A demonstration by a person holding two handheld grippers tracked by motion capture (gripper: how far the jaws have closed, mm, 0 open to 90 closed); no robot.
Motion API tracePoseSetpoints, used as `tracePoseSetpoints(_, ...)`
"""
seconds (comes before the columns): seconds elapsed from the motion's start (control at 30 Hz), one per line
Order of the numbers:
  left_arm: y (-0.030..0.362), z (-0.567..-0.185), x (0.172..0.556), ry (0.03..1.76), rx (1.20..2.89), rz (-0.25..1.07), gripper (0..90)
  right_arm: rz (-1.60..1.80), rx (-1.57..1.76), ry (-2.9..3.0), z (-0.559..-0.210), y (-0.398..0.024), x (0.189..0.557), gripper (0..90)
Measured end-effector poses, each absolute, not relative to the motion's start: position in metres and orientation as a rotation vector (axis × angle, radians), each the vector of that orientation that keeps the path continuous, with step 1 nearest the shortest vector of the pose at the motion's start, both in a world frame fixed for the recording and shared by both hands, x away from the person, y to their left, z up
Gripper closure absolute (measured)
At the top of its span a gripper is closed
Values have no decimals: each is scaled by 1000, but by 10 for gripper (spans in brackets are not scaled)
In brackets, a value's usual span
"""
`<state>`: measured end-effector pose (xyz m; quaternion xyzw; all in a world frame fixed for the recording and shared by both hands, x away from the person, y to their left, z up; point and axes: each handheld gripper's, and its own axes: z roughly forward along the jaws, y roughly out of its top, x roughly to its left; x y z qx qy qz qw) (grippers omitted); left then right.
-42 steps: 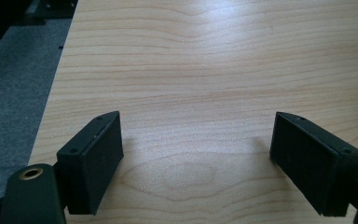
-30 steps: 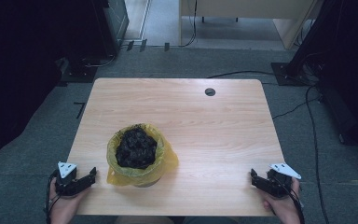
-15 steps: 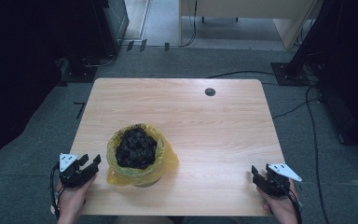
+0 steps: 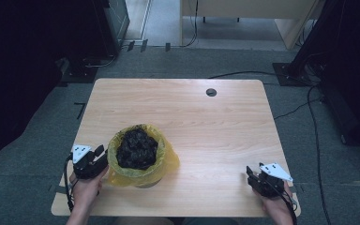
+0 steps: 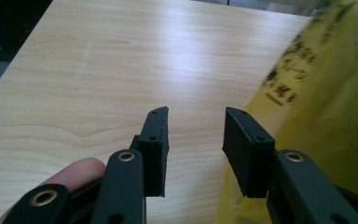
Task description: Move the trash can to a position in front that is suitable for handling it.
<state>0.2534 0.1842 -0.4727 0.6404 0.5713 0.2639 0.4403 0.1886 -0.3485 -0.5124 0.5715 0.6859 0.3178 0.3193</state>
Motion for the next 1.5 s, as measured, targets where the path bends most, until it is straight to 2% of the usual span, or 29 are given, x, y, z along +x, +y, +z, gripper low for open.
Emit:
tracePoseSetpoints(0.13, 175, -472, 253, 1396, 1604, 643, 670, 822, 1503, 1788, -509, -343, 188, 490)
tracePoseSetpoints(0.23, 171, -473, 253, 1382, 1610, 623, 702, 820, 1508, 1727, -506, -340, 187, 532)
tracePoseSetpoints(0.7, 145, -471, 254, 1306, 1665, 599, 695, 1027, 1447, 1618, -486, -321, 189, 486)
tracePoseSetpoints(0.8, 140, -470, 255, 1296, 1670, 592, 696, 1027, 1462, 1661, -482, -314, 195, 376)
tracePoseSetpoints(0.93, 132, -468, 256, 1281, 1684, 591, 696, 1051, 1485, 1729, -479, -303, 203, 289)
tracePoseSetpoints(1.13, 121, -467, 257, 1265, 1691, 574, 699, 1083, 1456, 1787, -471, -288, 216, 198)
tracePoseSetpoints(1.23, 116, -467, 258, 1257, 1697, 559, 700, 1086, 1436, 1809, -466, -275, 225, 186)
tracePoseSetpoints(1.33, 113, -466, 259, 1252, 1697, 554, 703, 1094, 1438, 1803, -462, -264, 233, 194)
tracePoseSetpoints(1.4, 110, -465, 260, 1251, 1694, 549, 710, 1093, 1450, 1768, -459, -255, 240, 276)
tracePoseSetpoints(1.43, 110, -465, 260, 1251, 1694, 549, 713, 1093, 1450, 1768, -459, -255, 240, 276)
tracePoseSetpoints(1.5, 108, -465, 261, 1249, 1692, 543, 716, 1139, 1456, 1731, -456, -246, 246, 413)
